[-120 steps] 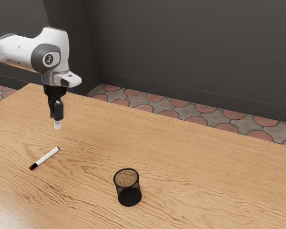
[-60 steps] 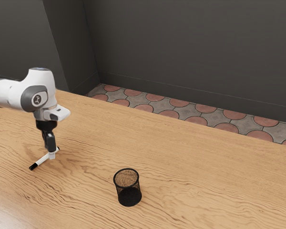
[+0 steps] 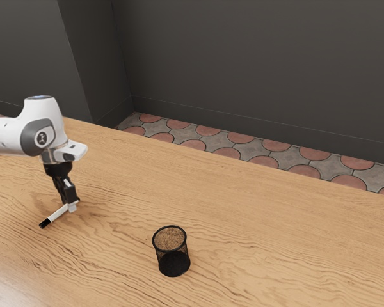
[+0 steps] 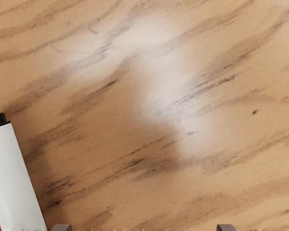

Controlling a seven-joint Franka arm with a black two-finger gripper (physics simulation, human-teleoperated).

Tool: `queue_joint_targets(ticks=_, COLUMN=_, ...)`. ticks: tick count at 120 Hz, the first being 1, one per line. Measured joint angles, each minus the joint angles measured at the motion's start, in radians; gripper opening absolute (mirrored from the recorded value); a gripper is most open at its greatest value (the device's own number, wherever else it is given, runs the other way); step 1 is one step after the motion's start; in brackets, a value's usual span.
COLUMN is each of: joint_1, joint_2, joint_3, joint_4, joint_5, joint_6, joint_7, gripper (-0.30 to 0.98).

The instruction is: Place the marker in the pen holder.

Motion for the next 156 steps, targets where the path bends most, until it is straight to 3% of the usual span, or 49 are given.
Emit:
queue_joint_targets(ticks=96, joint_1=-0.030, joint_2=0.174, joint_3=0.069, joint_4=0.144, joint_5=0.017, joint_6=0.013, joint_7=-0.043, gripper=0.25)
queue_joint_targets(ticks=137, joint_1=-0.028, joint_2=0.159, joint_3=0.069, joint_4=0.132, joint_5=0.021, joint_6=0.013, joint_7=-0.048, gripper=-0.02)
queue_joint_targets(ticks=156, joint_1=-0.041, joint_2=0.162, joint_3=0.068, joint_4=0.130, joint_5=0.047, joint_6=0.018, joint_7=-0.056, gripper=-0.09)
